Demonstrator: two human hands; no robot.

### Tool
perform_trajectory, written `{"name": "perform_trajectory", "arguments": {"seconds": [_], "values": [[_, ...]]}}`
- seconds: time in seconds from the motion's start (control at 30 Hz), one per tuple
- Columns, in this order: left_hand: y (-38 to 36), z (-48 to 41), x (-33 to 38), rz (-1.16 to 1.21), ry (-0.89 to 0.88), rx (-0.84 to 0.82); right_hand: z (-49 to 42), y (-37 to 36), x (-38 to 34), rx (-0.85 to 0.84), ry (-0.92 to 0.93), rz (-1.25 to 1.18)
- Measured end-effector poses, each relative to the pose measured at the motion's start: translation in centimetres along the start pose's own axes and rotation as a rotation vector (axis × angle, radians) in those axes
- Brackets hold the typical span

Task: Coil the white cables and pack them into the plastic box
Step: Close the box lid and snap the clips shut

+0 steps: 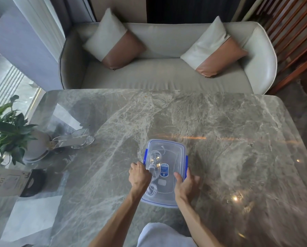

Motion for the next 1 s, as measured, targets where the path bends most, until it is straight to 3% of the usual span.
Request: {"name": "perform_trajectory", "arguments": {"seconds": [0.2, 0.37, 0.43, 0.5, 0.63, 0.77, 0.9, 1.0], "values": [[-0.2, 0.1, -0.1, 0.072, 0.031, -0.042, -1.8, -0.6, 0.2, 0.046, 0.026, -0.078], [-2.9, 3.6, 0.6, 0.292, -0.064, -0.133, -8.3, -0.1, -5.7, -0.128, 0.426, 0.103], [-5.2, 6.1, 0.6, 0.17, -0.128, -0.144, -9.0, 0.0, -8.4, -0.189, 0.591, 0.194], [-5.1, 7.8, 0.1, -0.044, -0.223, -0.004, -7.7, 0.7, -9.5, -0.171, 0.682, 0.272], [-2.8, 8.8, 0.1, -0.17, -0.577, 0.346, -1.6, 2.6, -5.1, 0.0, 0.571, 0.305], [-4.5, 6.8, 0.2, -0.344, -0.739, 0.263, 3.2, 0.9, -0.9, -0.146, 0.633, 0.443], [-5.3, 3.8, 1.5, -0.408, -0.637, 0.18, 0.2, -0.6, -1.5, -0.23, 0.711, 0.517], [-3.3, 0.6, 4.4, -0.446, -0.516, 0.24, -4.2, -1.6, -4.6, -0.258, 0.723, 0.527]]}}
Point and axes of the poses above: each hand's wrist, its own z-axis away from the middle knuckle, its own y-axis out of the back of the hand, x = y × z, the point moved 10 cm from there along -z, towards the middle knuckle, and after that the axes turned 14 degrees about y, right-handed, at the moved point
